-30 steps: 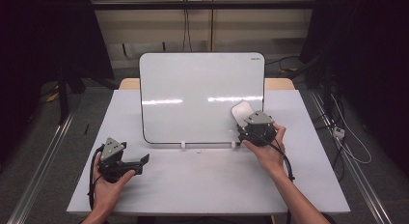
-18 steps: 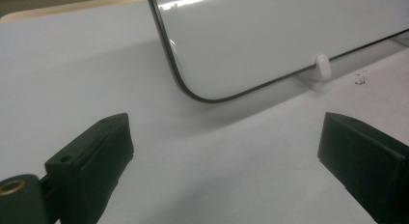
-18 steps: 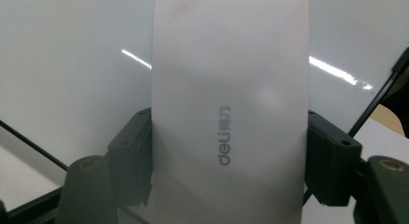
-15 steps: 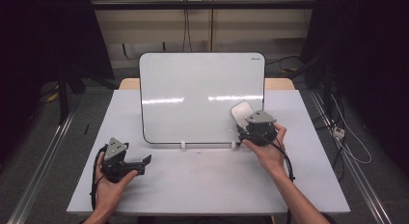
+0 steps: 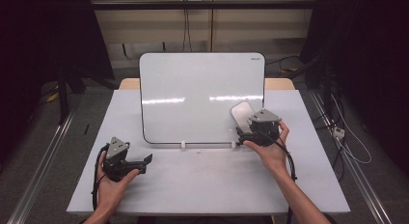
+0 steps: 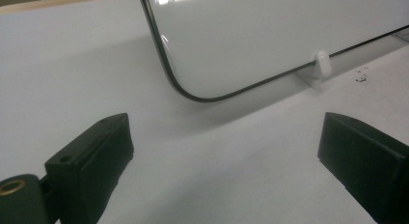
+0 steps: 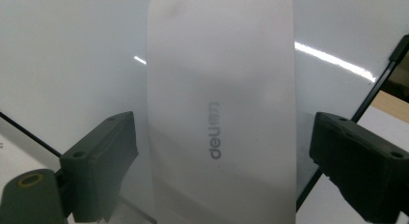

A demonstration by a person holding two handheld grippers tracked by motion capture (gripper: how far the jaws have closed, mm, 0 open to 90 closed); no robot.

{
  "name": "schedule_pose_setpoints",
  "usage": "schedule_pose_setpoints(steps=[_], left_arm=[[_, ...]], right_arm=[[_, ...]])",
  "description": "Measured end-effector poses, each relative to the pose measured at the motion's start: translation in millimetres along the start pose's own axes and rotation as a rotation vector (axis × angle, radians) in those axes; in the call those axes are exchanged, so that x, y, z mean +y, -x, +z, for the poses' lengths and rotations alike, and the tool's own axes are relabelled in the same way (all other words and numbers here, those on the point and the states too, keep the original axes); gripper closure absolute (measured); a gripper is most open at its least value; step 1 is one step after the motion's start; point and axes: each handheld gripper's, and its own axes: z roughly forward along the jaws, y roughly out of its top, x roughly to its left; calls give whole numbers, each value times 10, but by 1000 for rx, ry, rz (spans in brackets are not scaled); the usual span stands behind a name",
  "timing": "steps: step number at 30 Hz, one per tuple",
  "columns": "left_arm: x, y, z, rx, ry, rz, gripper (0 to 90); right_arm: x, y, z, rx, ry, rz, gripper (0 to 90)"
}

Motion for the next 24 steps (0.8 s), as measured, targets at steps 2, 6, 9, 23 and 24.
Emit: schedule_pose_setpoints(steps=[2, 6, 9, 23, 24], left_arm=[[0, -4, -2, 1, -3, 0, 50], [-1, -13, -14, 2, 1, -2, 49], [-3, -18, -19, -4, 9, -6, 49], [-12, -73, -78, -19, 30, -33, 40], [-12, -74, -79, -21, 34, -38, 40]], right_arm=[[5, -6, 2, -3, 2, 0, 64], [9, -16, 5, -4, 8, 1, 59], [10, 3, -4, 14, 8, 27, 56], [0, 20, -74, 40, 6, 105, 62], [-4, 18, -83, 42, 8, 102, 61]])
